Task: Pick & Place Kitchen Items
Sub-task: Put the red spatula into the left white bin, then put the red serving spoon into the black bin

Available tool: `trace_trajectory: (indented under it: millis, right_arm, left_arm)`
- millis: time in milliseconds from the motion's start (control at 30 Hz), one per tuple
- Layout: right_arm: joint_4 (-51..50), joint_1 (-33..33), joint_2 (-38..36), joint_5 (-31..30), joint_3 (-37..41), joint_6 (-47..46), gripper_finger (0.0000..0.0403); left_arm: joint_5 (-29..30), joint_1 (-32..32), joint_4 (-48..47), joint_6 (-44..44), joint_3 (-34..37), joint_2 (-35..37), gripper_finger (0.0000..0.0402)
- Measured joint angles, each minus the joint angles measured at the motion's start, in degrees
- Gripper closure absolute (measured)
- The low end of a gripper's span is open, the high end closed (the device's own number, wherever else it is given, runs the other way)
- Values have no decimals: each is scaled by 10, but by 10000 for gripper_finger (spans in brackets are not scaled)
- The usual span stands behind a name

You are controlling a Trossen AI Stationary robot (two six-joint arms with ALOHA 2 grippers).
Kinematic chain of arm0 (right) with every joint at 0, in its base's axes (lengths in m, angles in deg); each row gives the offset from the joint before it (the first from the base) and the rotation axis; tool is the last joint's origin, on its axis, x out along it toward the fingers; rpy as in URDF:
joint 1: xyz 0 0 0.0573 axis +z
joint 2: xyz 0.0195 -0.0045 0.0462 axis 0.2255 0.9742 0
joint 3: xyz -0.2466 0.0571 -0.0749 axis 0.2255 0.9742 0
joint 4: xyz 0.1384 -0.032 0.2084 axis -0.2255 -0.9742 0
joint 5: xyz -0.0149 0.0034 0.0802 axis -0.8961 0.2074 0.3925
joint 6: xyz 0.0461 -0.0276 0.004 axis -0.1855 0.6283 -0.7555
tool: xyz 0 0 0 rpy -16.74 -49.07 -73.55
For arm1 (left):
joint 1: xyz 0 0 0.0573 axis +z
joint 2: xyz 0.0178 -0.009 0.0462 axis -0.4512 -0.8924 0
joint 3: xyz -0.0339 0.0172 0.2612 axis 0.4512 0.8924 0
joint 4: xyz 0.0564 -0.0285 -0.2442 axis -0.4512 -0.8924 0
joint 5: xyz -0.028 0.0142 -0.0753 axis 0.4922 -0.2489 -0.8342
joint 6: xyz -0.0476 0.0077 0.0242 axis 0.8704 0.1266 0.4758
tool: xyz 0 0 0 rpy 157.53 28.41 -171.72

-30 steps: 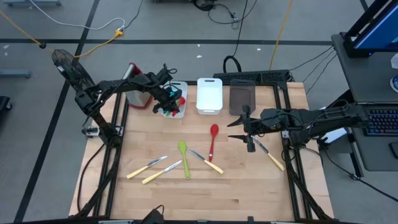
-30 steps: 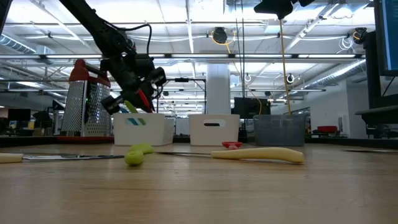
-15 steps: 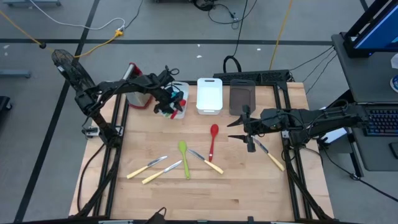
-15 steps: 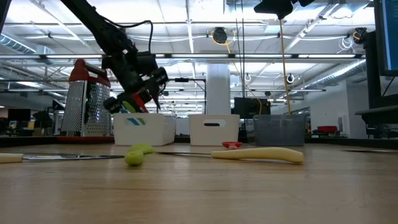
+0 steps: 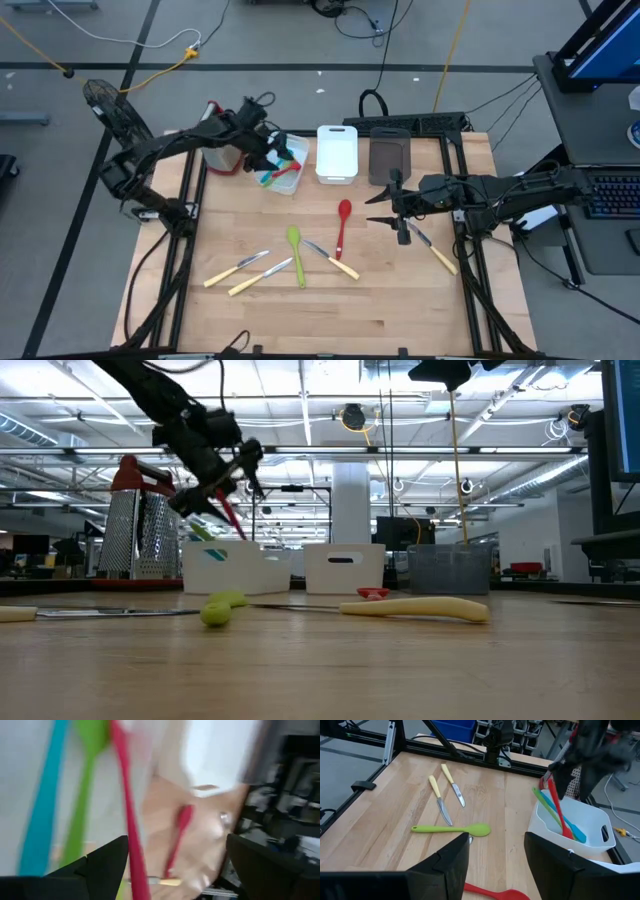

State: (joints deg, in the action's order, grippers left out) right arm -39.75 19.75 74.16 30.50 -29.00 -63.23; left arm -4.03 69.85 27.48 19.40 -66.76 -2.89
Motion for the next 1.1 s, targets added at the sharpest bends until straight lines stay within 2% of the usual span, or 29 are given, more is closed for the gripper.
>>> trace_trajectory:
  millis: [167, 367, 500, 700, 833, 1000, 1100]
  right_arm:
    - [0, 0, 0, 0, 0, 0, 220]
    - [0, 0, 0, 0, 0, 0, 220]
    - [-4, 0, 0, 1, 0, -4, 220]
    - [-9, 0, 0, 0, 0, -43, 220]
    - [-40, 0, 0, -1, 0, -73, 220]
    - [-111, 0, 0, -44, 0, -102, 220]
    - [-138, 0, 0, -49, 0, -130, 220]
  left_arm:
    - [28, 5, 8, 13, 0, 56, 51]
    - [27, 3, 15, 27, 0, 129, 50]
    - [27, -31, 33, -11, 0, 186, 50]
    - [42, -116, 25, -95, 0, 257, 50]
    - [92, -174, 8, -122, 0, 285, 50]
    - [205, -245, -36, -150, 0, 296, 50]
    - [244, -280, -44, -171, 0, 296, 50]
